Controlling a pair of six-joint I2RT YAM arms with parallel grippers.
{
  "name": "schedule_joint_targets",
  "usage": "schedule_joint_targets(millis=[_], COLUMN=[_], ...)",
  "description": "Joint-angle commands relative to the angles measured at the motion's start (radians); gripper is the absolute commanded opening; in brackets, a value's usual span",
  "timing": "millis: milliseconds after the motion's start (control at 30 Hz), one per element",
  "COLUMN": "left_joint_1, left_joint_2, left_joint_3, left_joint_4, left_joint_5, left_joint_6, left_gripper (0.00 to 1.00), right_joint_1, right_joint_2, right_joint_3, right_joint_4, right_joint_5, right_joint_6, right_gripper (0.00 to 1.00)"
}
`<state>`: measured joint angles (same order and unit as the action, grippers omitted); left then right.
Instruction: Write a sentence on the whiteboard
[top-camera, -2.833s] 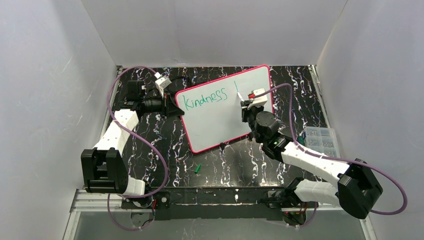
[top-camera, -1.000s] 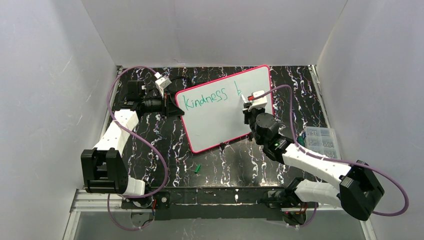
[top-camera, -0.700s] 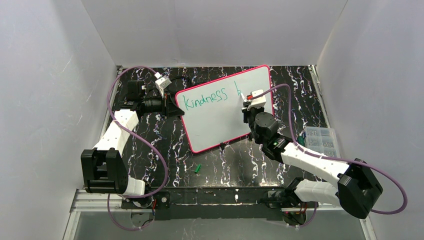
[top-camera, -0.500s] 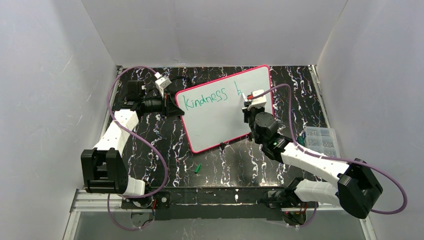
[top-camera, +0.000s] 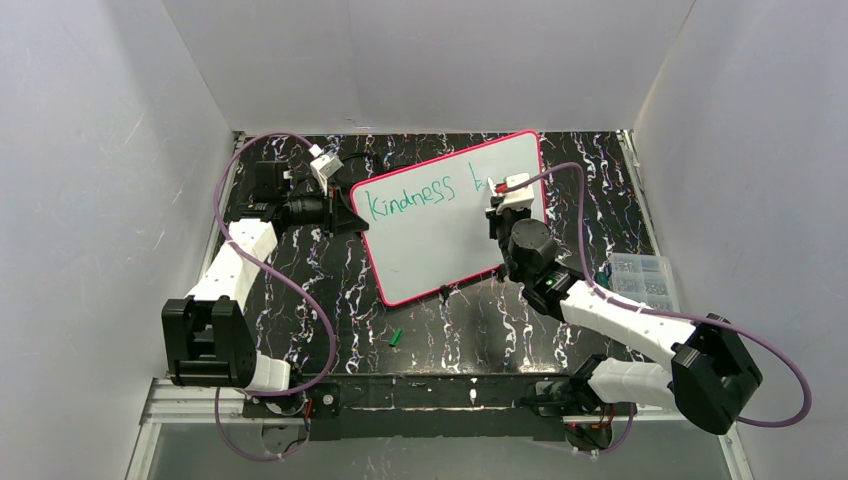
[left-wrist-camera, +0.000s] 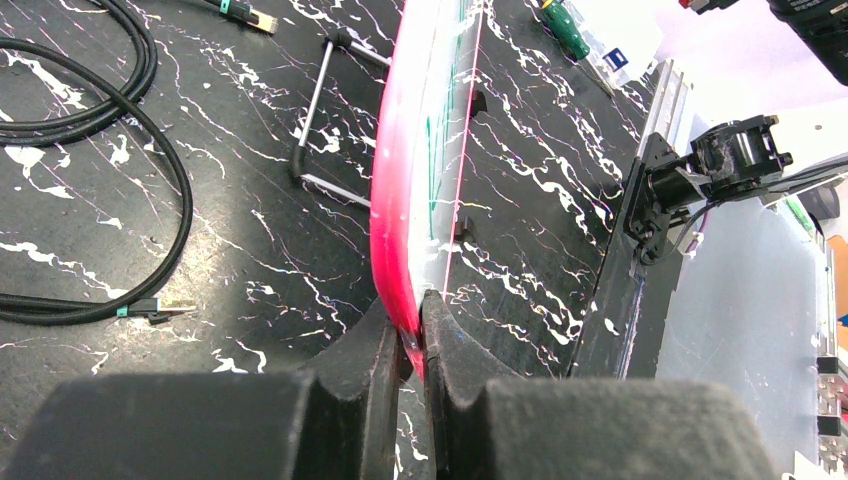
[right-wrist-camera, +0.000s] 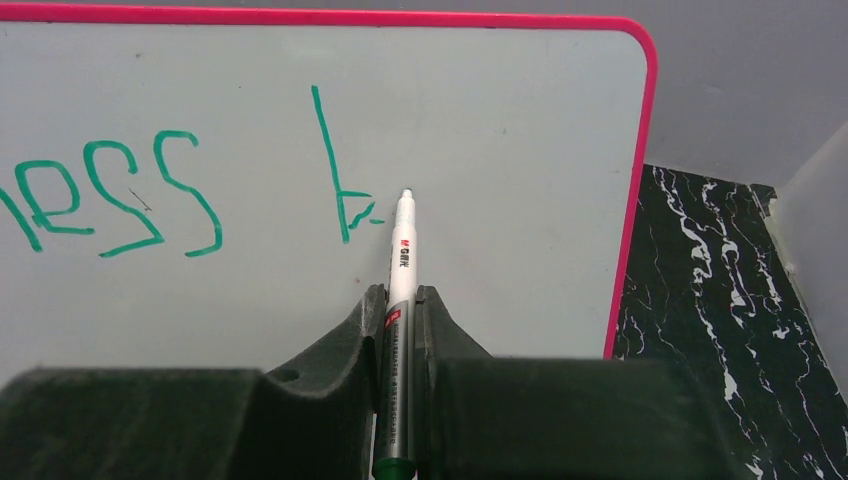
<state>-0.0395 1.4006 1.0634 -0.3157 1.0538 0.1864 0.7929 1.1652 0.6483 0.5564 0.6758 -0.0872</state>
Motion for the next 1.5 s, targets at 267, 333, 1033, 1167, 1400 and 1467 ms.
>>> schedule_joint_targets(millis=[267,333,1033,1167,1400,1467], left_joint_1=[-0.004,-0.004,-0.004,-0.004,-0.005,-0.004], left_joint_2=[-0.040,-0.039,-0.041,-0.042,-0.043,-0.042], left_joint_3=[0.020,0.020,0.020,0.019,0.020,0.019], left_joint_4=[-0.011,-0.011,-0.010,-0.010,-0.010,-0.009], left_joint_5=[-0.060,-0.060,-0.060,-0.061,-0.061,-0.060], left_joint_6=[0.064,0.064,0.064,0.064,0.064,0.064], left_gripper=[0.00,0.00,0.00,0.00,0.00,0.00], right_joint_1=[-0.004,-0.004,-0.002,-0.003,-0.003,-0.003], right_joint_2=[-0.011,-0.021,-0.040,-0.027,-0.112,-0.126], right_joint_3=[0.024,0.012,-0.018,-0.002,0.003,0.012], right_joint_4=[0.031,0.018,-0.065,-0.053,-0.076,-0.092], right_joint_5=[-0.071,-0.073,0.045,0.048,-0.027,-0.050], right_joint_6=[0.022,0.043,0.090,0.052,0.081,0.081], right_gripper=[0.01,0.01,0.01,0.01,0.01,0.01])
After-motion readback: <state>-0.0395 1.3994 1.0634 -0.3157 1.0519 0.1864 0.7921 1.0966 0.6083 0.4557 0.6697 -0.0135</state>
